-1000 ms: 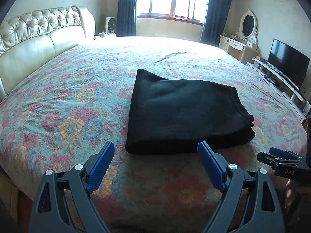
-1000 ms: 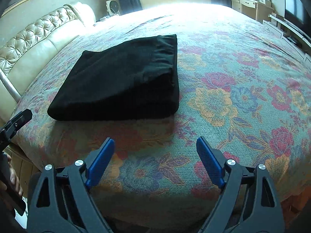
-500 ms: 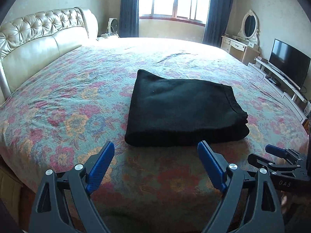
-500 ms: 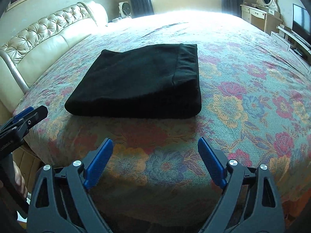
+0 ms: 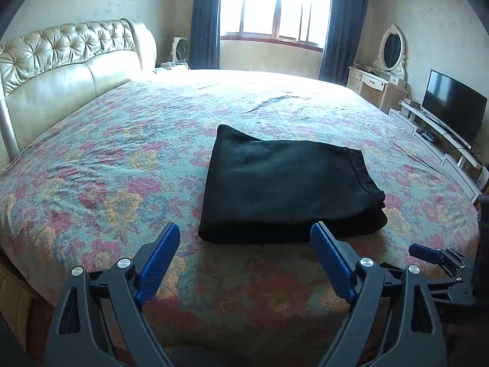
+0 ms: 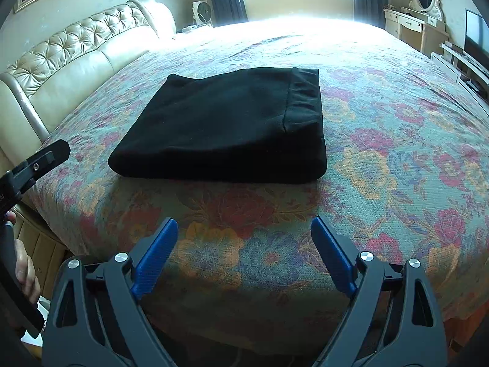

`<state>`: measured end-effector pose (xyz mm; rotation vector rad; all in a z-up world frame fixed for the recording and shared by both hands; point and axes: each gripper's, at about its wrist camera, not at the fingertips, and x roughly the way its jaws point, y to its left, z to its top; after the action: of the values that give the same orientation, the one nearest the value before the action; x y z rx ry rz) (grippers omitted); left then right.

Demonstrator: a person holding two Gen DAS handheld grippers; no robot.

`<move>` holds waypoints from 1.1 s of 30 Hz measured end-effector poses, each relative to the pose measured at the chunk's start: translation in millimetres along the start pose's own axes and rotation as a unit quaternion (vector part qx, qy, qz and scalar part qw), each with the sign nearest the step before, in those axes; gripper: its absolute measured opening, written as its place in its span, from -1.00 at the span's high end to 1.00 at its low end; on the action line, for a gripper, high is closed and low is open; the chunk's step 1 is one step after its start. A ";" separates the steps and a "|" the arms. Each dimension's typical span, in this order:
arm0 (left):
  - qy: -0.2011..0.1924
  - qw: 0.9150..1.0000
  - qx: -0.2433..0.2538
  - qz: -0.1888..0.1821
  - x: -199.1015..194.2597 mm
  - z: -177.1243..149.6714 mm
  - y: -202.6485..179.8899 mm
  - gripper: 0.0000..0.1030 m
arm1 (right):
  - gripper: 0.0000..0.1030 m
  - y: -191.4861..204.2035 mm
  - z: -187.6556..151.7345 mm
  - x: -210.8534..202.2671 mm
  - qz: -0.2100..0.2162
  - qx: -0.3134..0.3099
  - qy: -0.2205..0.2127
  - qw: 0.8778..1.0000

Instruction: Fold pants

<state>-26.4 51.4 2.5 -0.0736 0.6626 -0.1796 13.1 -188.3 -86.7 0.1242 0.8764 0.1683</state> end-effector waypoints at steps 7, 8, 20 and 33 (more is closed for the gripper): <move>-0.005 0.999 -0.012 -0.029 0.4 4.1 0.9 -0.76 | -0.73 0.9 -1.9 1.6 0.003 0.000 0.005 1.000; -0.004 1.000 -0.010 -0.023 0.6 4.0 0.0 -0.76 | -0.73 1.2 -2.0 1.8 0.004 -0.001 0.006 1.000; 0.010 1.000 -0.022 -0.008 6.6 4.1 1.6 -0.76 | -0.73 2.3 -5.6 4.0 0.010 0.000 0.013 1.000; 0.105 0.994 -0.029 -0.006 40.5 -23.1 0.6 -0.77 | -0.73 1.5 8.5 -7.8 -0.013 -0.008 -0.013 1.000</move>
<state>-9.2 44.1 -40.2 -0.1159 0.8780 -0.1818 14.6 -188.7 -75.1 0.1008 0.8500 0.1494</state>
